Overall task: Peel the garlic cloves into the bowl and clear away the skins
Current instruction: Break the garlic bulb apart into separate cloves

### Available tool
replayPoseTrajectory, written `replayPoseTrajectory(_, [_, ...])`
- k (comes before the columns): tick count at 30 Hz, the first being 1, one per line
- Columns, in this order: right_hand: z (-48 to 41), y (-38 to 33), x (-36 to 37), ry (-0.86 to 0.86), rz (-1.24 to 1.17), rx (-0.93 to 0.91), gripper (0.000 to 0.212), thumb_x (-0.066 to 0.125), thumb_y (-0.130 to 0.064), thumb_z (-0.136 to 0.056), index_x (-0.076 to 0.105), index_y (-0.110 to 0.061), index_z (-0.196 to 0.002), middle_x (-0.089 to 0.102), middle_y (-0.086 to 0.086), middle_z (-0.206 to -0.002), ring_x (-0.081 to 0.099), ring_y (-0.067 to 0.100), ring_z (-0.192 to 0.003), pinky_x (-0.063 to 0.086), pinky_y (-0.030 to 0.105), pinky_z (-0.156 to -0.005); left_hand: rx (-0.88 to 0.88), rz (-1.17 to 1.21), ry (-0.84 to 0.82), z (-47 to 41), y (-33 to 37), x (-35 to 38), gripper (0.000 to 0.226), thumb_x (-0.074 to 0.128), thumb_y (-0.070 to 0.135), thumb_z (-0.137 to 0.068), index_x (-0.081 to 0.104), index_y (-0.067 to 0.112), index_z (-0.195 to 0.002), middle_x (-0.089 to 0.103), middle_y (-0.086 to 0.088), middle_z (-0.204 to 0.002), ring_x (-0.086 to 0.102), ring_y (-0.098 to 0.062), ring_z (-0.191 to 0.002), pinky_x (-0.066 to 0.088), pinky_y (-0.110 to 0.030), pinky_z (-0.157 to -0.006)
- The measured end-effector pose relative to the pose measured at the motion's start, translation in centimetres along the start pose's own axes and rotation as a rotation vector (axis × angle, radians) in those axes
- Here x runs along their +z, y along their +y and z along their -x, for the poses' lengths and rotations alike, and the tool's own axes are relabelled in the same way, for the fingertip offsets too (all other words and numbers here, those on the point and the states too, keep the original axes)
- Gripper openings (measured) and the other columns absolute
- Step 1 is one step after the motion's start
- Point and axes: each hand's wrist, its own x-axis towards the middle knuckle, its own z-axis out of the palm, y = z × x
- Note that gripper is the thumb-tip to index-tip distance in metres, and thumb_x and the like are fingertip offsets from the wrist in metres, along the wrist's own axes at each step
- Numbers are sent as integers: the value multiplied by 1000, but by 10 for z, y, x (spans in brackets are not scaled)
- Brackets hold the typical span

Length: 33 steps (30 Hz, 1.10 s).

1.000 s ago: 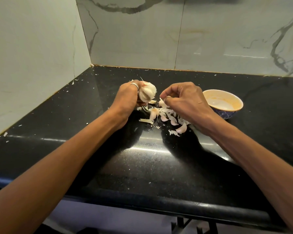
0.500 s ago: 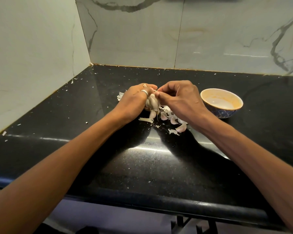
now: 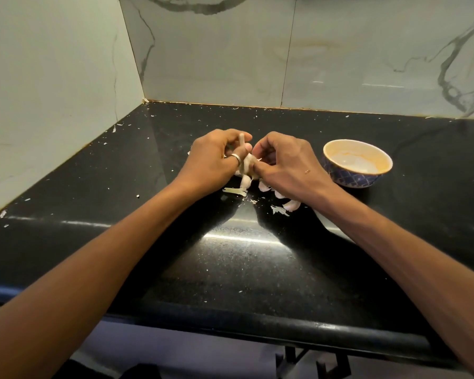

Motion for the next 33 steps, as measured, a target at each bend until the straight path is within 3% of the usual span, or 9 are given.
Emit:
replayPoseTrajectory(3, [-1,-1,2,-52,-42,-8,25,72,-28,-89,63,-16,-109,70,-1,-100,67,17,-93,56,41,-87,36,-63,3,0,-2,0,23,68,32,-96,73,25,-118,66,0,-103,63,-9,-86,41,-4,-71])
replayPoseTrajectory(7, [-1,3,7,-87,-2,-45,24,70,-28,-92,63,-18,-113,70,-1,-100,65,19,-92,54,41,-85,8,-21,-8,0,-1,-2,23,73,33,-92,71,23,-113,69,4,-101,67,-9,-86,55,-22,-80])
replayPoseTrajectory(12, [-9,12,6,-56,99,-65,28,68,-39,-96,69,-18,-114,65,0,-105,60,17,-93,38,27,-75,-69,26,-54,-1,0,-7,34,74,30,-91,68,22,-123,71,8,-107,68,-3,-93,51,-12,-84])
replayPoseTrajectory(16, [-12,13,5,-133,75,-18,33,69,-46,-94,68,-22,-117,63,0,-107,63,16,-80,50,33,-71,-62,-31,-143,2,3,-9,28,66,28,-96,69,29,-124,72,12,-102,64,-2,-93,40,-4,-77])
replayPoseTrajectory(19, [-10,11,5,-166,52,-1,31,69,-46,-94,69,-25,-117,69,-3,-86,66,12,-63,55,33,-57,-65,-40,-221,4,5,-12,30,61,29,-100,66,31,-129,70,12,-103,62,-5,-95,39,-3,-75])
replayPoseTrajectory(23, [-9,10,4,-157,41,-6,30,71,-45,-93,70,-25,-116,68,-6,-82,68,13,-68,59,37,-64,-65,-8,-247,3,5,-13,27,61,28,-101,65,27,-127,73,8,-102,67,-7,-94,51,-22,-85])
replayPoseTrajectory(27, [-9,9,2,-164,-59,12,26,72,-40,-94,68,-23,-114,73,-1,-85,72,10,-58,56,30,-47,-85,73,-211,1,2,-13,28,65,28,-98,66,24,-126,74,8,-105,69,-6,-96,55,-37,-96])
replayPoseTrajectory(30, [-11,9,-1,-127,-2,-15,30,71,-48,-92,70,-26,-112,73,-7,-83,69,5,-69,52,19,-59,-130,212,-173,-1,1,-17,27,65,28,-98,67,21,-124,74,3,-107,71,-10,-98,57,-37,-95])
replayPoseTrajectory(33, [-12,6,-7,-82,31,-21,31,64,-52,-96,72,-26,-110,70,-12,-83,63,-1,-76,47,11,-67,-191,394,-80,-3,6,-24,23,63,23,-100,67,16,-121,72,2,-103,70,2,-86,57,-20,-75])
